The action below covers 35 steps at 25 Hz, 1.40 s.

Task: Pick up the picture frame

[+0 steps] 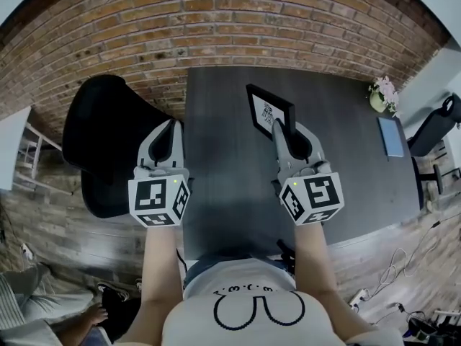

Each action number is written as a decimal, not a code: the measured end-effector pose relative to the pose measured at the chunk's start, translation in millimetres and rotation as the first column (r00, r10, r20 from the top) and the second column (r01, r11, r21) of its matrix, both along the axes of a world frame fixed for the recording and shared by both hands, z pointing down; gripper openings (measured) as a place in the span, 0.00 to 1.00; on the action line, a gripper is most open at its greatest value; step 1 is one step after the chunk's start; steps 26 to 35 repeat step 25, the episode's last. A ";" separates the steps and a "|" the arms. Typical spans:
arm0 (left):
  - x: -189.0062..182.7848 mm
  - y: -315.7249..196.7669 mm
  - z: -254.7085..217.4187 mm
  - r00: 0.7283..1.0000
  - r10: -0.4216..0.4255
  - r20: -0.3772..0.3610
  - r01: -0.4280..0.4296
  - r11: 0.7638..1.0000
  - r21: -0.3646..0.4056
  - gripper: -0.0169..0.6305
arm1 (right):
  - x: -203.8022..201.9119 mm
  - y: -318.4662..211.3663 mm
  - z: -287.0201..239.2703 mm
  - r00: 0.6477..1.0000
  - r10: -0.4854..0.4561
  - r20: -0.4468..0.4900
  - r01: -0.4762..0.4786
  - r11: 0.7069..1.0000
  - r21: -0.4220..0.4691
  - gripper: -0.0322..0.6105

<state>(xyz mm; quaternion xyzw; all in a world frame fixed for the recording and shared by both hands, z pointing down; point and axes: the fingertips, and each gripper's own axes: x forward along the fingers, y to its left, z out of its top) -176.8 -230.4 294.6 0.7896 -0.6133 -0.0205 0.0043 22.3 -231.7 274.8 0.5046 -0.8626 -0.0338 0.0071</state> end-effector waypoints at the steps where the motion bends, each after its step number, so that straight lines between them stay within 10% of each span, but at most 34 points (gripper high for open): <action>1: -0.7 0.6 -1.7 1.000 -0.002 0.001 0.002 1.000 0.005 0.02 | -0.1 0.3 -0.7 1.000 0.003 -0.005 -0.003 1.000 0.004 0.08; 35: -7.4 5.6 -29.7 0.999 0.002 0.054 -0.006 0.996 0.086 0.02 | -2.7 3.6 -16.0 0.999 0.009 -0.035 -0.007 0.999 0.052 0.08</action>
